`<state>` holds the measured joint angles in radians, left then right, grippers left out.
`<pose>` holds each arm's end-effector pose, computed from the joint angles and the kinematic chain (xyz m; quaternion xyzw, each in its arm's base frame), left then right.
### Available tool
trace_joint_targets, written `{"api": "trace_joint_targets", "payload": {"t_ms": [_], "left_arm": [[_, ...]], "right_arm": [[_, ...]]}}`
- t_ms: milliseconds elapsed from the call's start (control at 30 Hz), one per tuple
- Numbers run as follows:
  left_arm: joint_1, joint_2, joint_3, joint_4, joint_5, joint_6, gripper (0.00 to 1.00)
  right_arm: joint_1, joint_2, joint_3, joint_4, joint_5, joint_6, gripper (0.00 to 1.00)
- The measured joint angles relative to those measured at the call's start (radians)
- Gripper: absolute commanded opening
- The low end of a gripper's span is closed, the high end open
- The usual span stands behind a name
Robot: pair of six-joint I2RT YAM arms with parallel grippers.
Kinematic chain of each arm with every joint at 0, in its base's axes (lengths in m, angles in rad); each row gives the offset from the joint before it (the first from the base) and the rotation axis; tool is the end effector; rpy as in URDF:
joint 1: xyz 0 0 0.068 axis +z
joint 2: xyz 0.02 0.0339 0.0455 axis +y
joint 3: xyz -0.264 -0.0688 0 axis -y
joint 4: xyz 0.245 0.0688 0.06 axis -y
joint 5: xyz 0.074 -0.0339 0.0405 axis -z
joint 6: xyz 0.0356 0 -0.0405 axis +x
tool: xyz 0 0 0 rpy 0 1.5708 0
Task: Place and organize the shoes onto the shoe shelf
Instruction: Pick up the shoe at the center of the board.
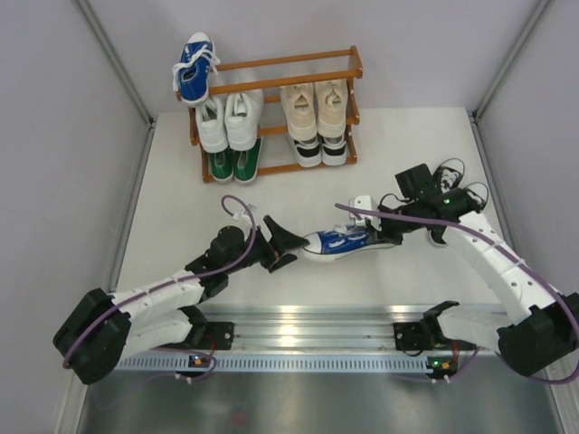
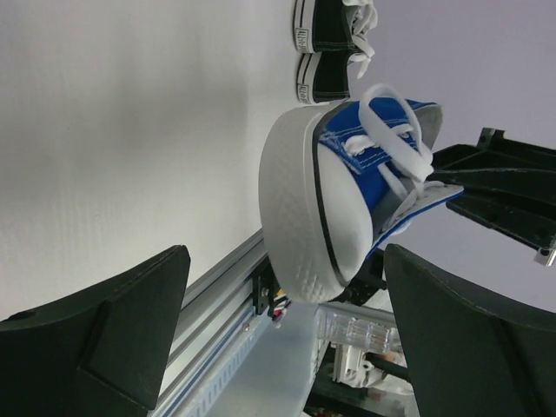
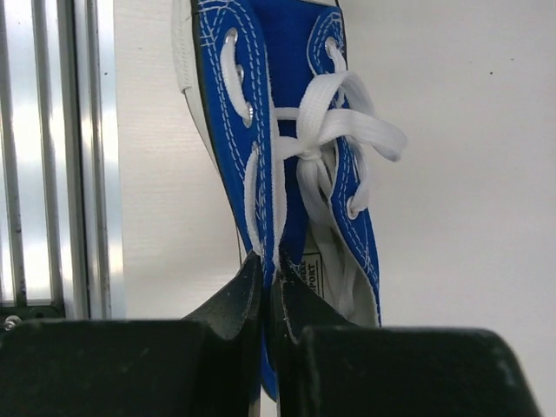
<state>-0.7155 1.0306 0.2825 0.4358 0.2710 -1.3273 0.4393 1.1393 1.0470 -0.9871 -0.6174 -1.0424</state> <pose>0.1505 -0.1434 0.1840 -0.1654 0.7878 -0.5544 0.2114 0.1792 0.1070 0.2996 -0.6782 0.6320 0.2126 0.3088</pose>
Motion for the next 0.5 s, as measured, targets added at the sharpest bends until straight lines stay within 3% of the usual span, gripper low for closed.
{"api": "trace_joint_targets", "payload": {"t_ms": [267, 500], "left_arm": [[0.000, 0.025, 0.049, 0.036, -0.010, -0.033, 0.98], [-0.001, 0.086, 0.078, 0.037, -0.011, -0.040, 0.83]], "right_arm": [[0.051, -0.007, -0.014, 0.034, -0.030, 0.055, 0.00], [0.103, -0.007, -0.026, 0.069, -0.043, 0.094, 0.00]]}}
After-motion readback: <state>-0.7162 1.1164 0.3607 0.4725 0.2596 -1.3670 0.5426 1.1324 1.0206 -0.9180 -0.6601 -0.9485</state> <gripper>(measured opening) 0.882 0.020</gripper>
